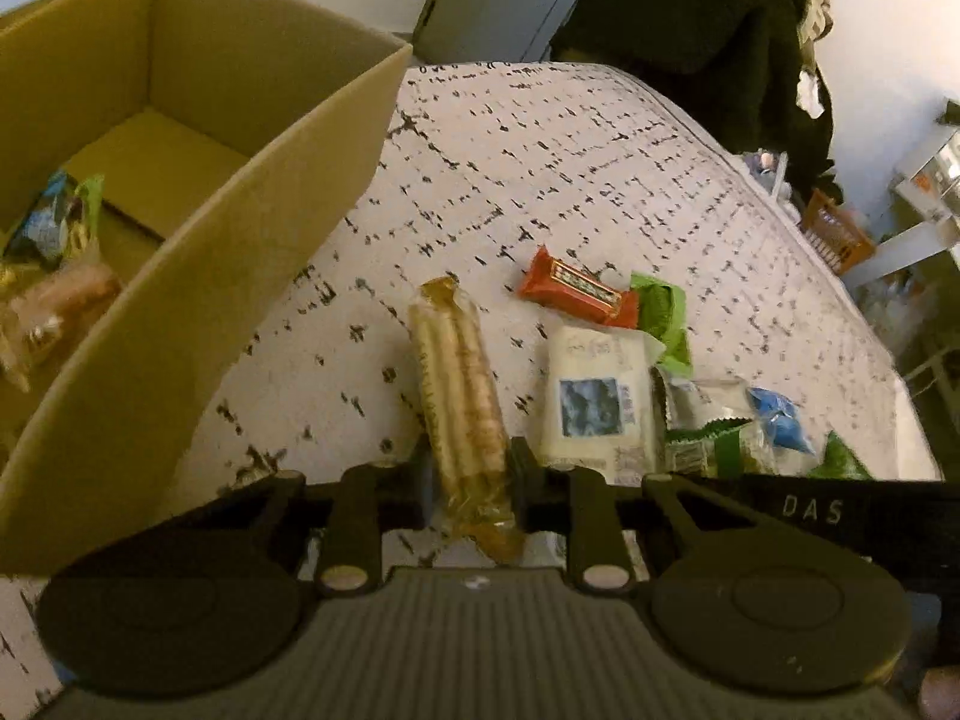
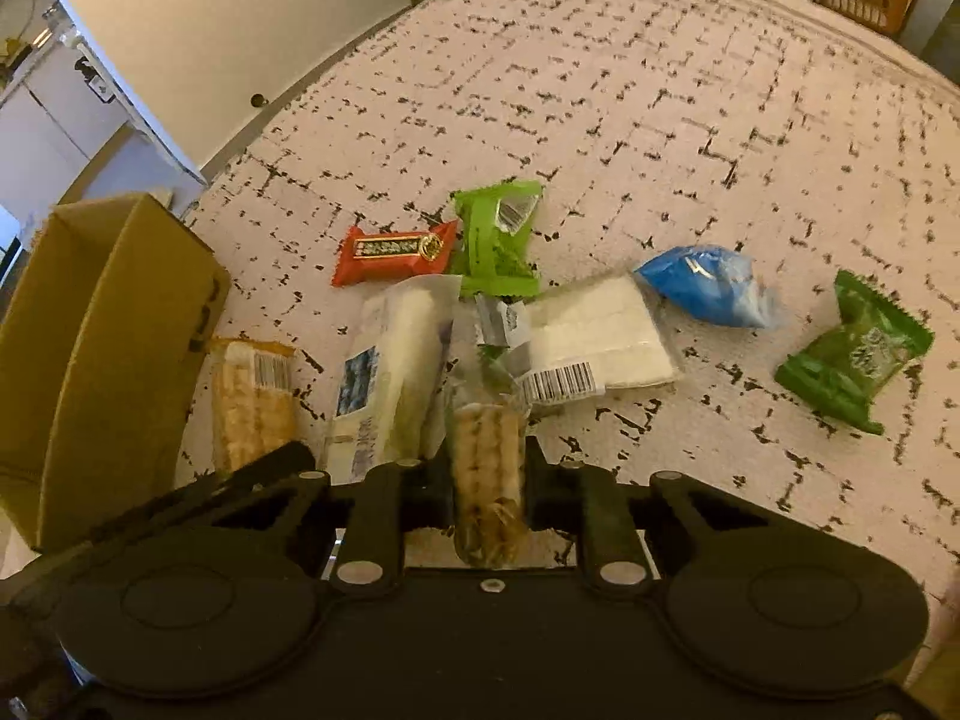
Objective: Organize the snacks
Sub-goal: 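Grasp a clear pack of rolled wafer biscuits with both grippers, then lift the wafer pack and carry it over the cardboard box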
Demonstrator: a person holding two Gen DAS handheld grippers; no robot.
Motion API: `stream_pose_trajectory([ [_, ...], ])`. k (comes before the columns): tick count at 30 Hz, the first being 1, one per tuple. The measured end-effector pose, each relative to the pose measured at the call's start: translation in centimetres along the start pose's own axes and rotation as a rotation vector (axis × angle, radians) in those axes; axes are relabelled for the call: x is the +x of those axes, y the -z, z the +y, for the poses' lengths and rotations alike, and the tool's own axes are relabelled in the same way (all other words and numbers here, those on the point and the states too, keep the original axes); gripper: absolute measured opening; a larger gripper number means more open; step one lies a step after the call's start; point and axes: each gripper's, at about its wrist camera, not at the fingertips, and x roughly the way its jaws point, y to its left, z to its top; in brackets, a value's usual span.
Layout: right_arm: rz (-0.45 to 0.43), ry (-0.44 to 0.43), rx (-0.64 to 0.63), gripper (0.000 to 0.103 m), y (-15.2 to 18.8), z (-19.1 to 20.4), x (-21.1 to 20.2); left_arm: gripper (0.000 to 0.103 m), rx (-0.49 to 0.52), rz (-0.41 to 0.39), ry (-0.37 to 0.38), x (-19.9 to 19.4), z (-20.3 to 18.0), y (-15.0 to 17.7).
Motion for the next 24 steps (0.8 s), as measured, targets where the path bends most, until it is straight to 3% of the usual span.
stream_pose_trajectory([
  [6, -0.024, -0.008, 0.039, 0.019, 0.0, 0.5, -2.8, 0.022, 0.017, -0.034, 0.011, -2.5, -0.3, 0.4],
  [24, -0.255, -0.108, 0.040, 0.019, 0.8, 4.5, -11.7, 0.022, 0.047, -0.202, 0.056, -13.0, -0.7, -0.9],
])
